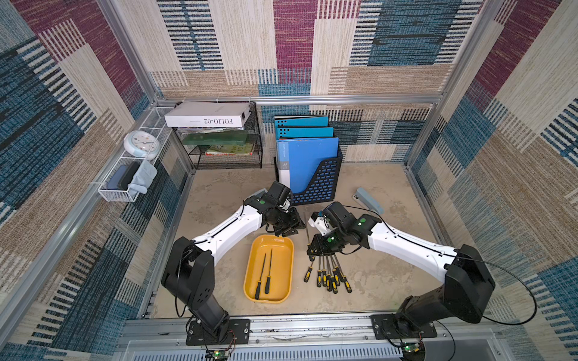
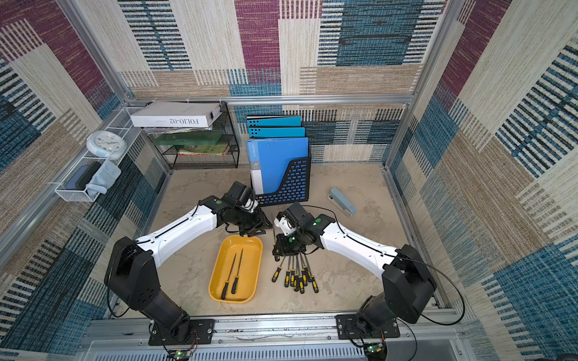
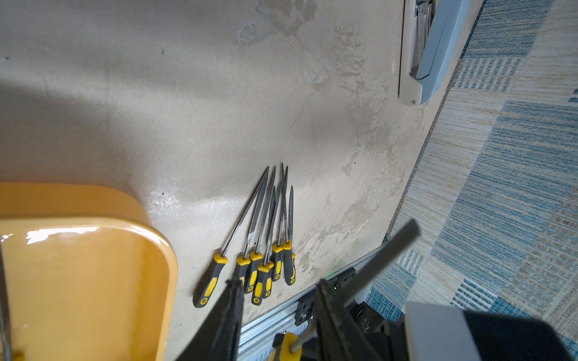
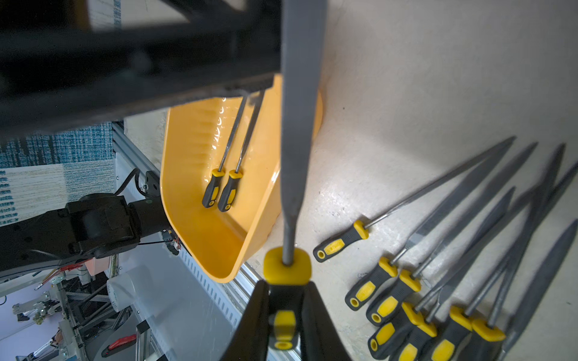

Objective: Put the file tool into the storage box
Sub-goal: Place the file tool in the storage box.

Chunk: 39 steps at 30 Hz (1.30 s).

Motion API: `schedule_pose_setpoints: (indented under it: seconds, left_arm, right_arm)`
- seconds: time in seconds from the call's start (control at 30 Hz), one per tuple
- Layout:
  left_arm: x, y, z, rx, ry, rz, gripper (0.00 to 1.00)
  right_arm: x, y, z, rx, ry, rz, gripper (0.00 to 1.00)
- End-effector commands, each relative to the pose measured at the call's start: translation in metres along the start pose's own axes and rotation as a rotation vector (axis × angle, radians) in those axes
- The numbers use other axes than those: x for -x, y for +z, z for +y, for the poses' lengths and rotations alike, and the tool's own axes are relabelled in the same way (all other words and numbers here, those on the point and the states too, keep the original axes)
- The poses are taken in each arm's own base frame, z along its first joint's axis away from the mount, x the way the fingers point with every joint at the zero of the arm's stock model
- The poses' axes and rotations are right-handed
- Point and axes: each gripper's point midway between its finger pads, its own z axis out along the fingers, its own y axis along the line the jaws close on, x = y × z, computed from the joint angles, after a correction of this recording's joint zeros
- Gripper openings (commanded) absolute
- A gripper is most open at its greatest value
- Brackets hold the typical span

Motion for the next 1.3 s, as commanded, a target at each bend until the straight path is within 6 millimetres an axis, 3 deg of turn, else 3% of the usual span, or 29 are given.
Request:
schedule_pose_setpoints:
  seconds: [0.0, 0.17, 0.33, 0.63, 0.67, 0.77, 0.83, 1.0, 1.03, 1.07, 1.17, 1.27]
  left_arm:
    - [-0.002, -0.006, -0.010, -0.046, 0.042, 0.004, 0.41]
    - [-0.006, -0.008, -0.008, -0.042, 0.045, 0.014, 0.40]
    - [-0.005, -0.002, 0.004, -0.001, 0.032, 0.005, 0.41]
    - [0.007, 0.011, 0.019, 0.073, 0.009, -0.012, 0.40]
    - [0.008, 0.011, 0.021, 0.085, 0.010, -0.016, 0.38]
    - [0.011, 0.011, 0.032, 0.134, 0.010, -0.033, 0.11]
    - [0.010, 0.010, 0.036, 0.144, 0.006, -0.033, 0.02]
    - [0.005, 0.001, 0.041, 0.153, 0.033, -0.022, 0.02]
    - [0.003, 0.000, 0.043, 0.158, 0.040, -0.011, 0.02]
    - [0.002, -0.002, 0.045, 0.159, 0.050, -0.002, 0.02]
    - [-0.002, -0.011, 0.052, 0.167, 0.079, 0.029, 0.02]
    - [-0.005, -0.021, 0.065, 0.183, 0.109, 0.072, 0.02]
  right_arm:
    - [-0.002, 0.006, -0.003, 0.014, 0.025, 0.016, 0.15]
    - [0.001, 0.007, -0.007, 0.023, 0.040, 0.011, 0.15]
    - [0.009, 0.000, 0.013, 0.094, 0.007, -0.008, 0.15]
    - [-0.008, 0.008, 0.041, 0.179, 0.008, 0.017, 0.15]
    - [-0.008, 0.008, 0.044, 0.185, 0.007, 0.015, 0.15]
    - [-0.007, 0.005, 0.049, 0.193, 0.015, 0.009, 0.15]
    - [-0.009, 0.005, 0.047, 0.188, 0.023, 0.007, 0.15]
    - [-0.013, 0.010, 0.036, 0.158, 0.054, 0.031, 0.17]
    - [-0.011, 0.011, 0.036, 0.159, 0.057, 0.033, 0.22]
    - [-0.008, 0.010, 0.037, 0.157, 0.056, 0.030, 0.35]
    - [0.003, 0.002, 0.042, 0.150, 0.035, 0.012, 0.59]
    - [0.014, -0.012, 0.037, 0.121, 0.043, -0.007, 0.67]
